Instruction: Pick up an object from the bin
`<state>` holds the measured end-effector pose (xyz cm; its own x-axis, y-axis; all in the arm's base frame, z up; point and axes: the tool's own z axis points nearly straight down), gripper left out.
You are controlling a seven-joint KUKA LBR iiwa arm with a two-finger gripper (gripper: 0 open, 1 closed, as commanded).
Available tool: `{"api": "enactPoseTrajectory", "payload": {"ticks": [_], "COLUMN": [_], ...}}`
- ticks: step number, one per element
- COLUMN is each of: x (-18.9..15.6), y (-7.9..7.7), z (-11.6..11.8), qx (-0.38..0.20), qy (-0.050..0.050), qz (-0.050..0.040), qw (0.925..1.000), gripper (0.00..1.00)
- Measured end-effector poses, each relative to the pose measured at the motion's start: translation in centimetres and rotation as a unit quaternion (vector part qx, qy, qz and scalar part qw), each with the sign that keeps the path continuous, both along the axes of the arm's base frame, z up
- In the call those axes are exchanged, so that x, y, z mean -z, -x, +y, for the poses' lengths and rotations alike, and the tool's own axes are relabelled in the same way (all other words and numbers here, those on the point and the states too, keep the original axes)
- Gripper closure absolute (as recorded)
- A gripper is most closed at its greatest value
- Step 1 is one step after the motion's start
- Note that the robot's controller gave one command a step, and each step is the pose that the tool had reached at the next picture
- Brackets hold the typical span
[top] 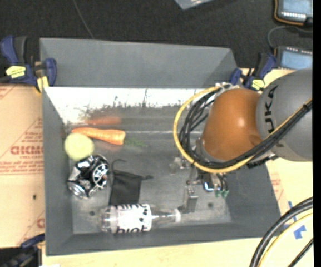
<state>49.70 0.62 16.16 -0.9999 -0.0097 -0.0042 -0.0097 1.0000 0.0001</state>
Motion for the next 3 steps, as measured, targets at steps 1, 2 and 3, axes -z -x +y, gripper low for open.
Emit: {"api": "enactPoseTrajectory", "payload": {"ticks": [1, 2, 3], "x": [0.2, 3.4, 7.2], "y": [0.6, 1.6, 2.1], "z": [3.6, 2.4, 2.8], "qx": [-0.044, 0.06, -0.069], "qy": [0.001, 0.0, 0.001], "qz": [0.0011, -0.001, -0.0012], "qw": [0.999, 0.9982, 0.9976], "gripper": [0.0, 0.0, 0.0]}}
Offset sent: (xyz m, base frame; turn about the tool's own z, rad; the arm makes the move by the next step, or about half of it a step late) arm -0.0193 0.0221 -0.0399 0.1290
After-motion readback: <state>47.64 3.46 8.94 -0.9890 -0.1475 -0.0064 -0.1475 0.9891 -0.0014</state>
